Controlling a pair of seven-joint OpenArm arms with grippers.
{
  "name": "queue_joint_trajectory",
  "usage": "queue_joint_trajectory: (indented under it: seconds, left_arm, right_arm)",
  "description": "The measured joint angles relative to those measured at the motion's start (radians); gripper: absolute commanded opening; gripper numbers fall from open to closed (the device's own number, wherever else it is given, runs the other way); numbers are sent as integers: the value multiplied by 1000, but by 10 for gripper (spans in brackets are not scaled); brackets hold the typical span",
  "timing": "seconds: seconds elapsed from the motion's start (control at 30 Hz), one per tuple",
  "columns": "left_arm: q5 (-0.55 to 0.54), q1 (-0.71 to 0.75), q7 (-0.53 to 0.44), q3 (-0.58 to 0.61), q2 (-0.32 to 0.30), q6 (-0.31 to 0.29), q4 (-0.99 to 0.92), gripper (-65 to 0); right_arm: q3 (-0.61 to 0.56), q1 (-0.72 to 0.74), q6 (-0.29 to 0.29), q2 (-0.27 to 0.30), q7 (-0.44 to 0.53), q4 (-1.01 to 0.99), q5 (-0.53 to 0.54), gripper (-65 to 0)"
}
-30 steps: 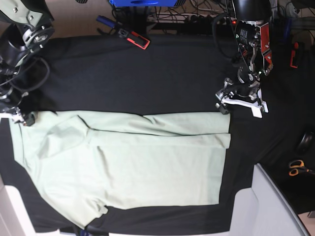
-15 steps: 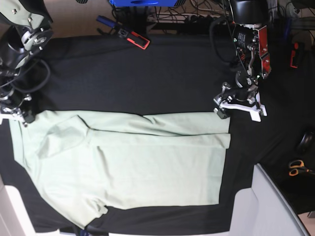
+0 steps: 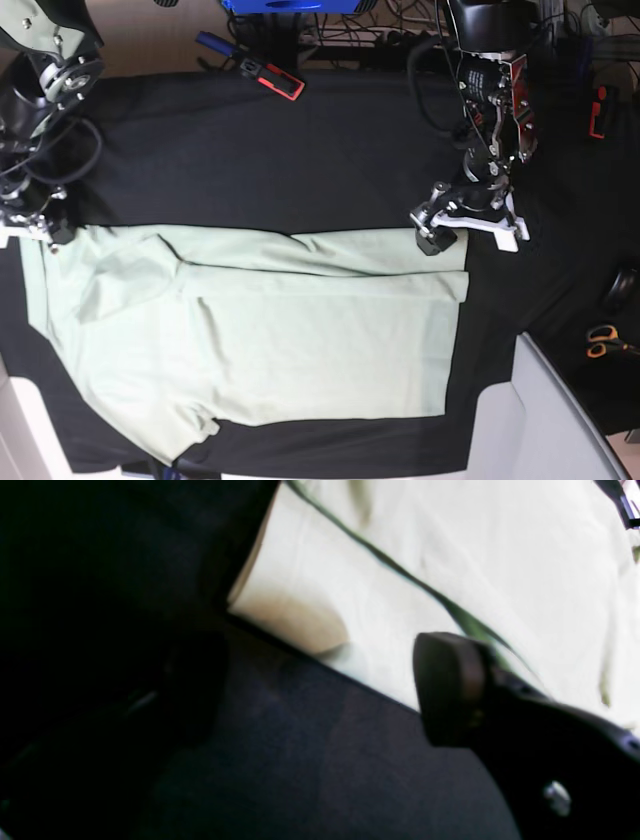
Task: Fold the T-shirt properly
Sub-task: 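Open both grippers to release the folded edge, then regrasp the folded edge with both grippers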
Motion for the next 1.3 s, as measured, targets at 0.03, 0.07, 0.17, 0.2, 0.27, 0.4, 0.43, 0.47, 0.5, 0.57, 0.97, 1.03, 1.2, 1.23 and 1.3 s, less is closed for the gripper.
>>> queue_joint_trajectory:
  seconds: [0.03, 0.07, 0.17, 0.2, 0.27, 0.4, 0.43, 0.47, 0.5, 0.57, 0.97, 1.03, 1.2, 1.23, 1.3]
  left_arm:
    - [3, -1, 1, -39, 5, 0, 0, -77]
    - [3, 0, -2, -75, 11, 6, 0, -77]
    - [1, 0, -8, -128, 11, 8, -3, -77]
    - [1, -5, -14, -129, 9, 7, -14, -77]
    - [4, -18, -31, -127, 10, 7, -37, -77]
    - [4, -61, -39, -127, 9, 2, -85, -77]
    - [4, -70, -43, -127, 9, 2, -98, -77]
    - [4, -80, -54, -127, 10, -1, -111, -77]
    - [6, -90, -60, -127, 10, -1, -124, -77]
    - [8, -104, -60, -128, 16, 0, -132, -77]
    - [5, 44, 12, -56, 74, 22, 81, -79]
    - [5, 34, 6, -60, 68, 23, 84, -79]
    - [4, 16, 6, -57, 74, 19, 94, -79]
    - [4, 16, 6, -57, 74, 19, 94, -79]
    - [4, 15, 8, -58, 74, 19, 94, -79]
  right_arm:
    - [0, 0, -1, 5, 0, 0, -1, -650]
    - [0, -1, 0, 6, -2, 0, -1, -650]
    - [0, -1, 0, 2, -1, 1, 0, -650]
    - [0, -1, 1, 0, -5, 1, 0, -650]
    - [0, -1, 1, 1, -9, 1, 0, -650]
    - [0, -6, 1, 3, -8, 1, 0, -650]
    - [0, -6, 2, 1, -9, 1, 0, -650]
    - [0, -9, 2, 0, -6, 1, 0, -650]
    - [0, -11, 3, -2, -9, 1, 0, -650]
    - [0, -14, 3, 1, -8, 1, 0, -650]
    - [0, -17, 2, 3, -8, 1, 0, -650]
    - [0, -17, 3, 3, -8, 1, 0, -650]
    - [0, -17, 3, 3, -8, 1, 0, -650]
    - [0, -17, 3, 3, -8, 1, 0, -650]
    - [0, -17, 3, 3, -8, 1, 0, -650]
